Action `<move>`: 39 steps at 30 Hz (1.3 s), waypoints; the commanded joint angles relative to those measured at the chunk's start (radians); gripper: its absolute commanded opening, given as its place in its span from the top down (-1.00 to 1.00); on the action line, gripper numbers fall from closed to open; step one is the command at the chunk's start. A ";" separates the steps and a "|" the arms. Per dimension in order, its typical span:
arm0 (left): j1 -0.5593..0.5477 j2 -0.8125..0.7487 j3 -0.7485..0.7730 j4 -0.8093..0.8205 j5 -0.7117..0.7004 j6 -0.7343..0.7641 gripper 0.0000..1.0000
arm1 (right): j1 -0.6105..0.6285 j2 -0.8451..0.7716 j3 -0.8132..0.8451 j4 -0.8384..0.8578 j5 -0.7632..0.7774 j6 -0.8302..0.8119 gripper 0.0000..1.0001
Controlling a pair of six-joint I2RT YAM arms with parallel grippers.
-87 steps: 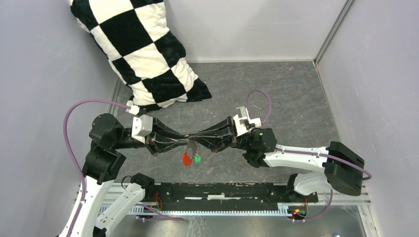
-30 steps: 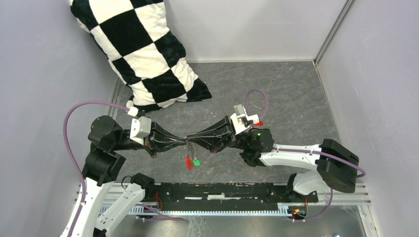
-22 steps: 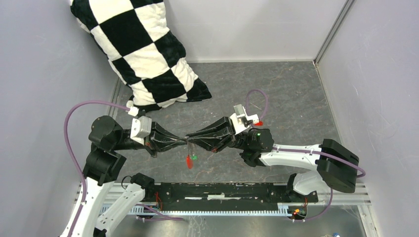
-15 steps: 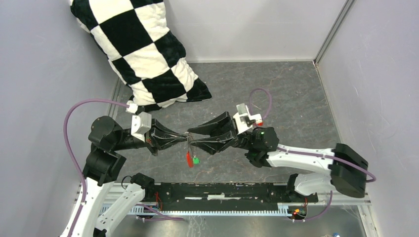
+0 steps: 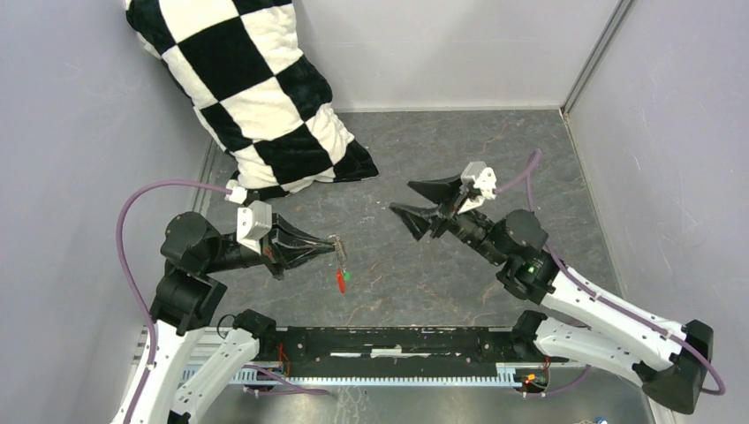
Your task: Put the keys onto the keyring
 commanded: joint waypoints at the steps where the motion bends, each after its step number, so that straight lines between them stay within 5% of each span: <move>1: -0.005 0.019 0.002 0.037 0.006 0.004 0.96 | -0.125 0.025 -0.027 -0.374 0.233 -0.171 -0.35; 12: -0.005 0.043 0.024 0.013 0.028 0.041 0.95 | -0.442 0.376 -0.160 -0.241 0.115 -0.232 0.00; 21: -0.005 0.040 0.026 0.002 0.047 0.061 0.96 | -0.639 0.626 -0.043 -0.287 -0.250 -0.321 0.02; 39: -0.004 0.040 0.034 -0.013 0.058 0.075 0.96 | -0.673 0.759 0.005 -0.332 -0.259 -0.403 -0.13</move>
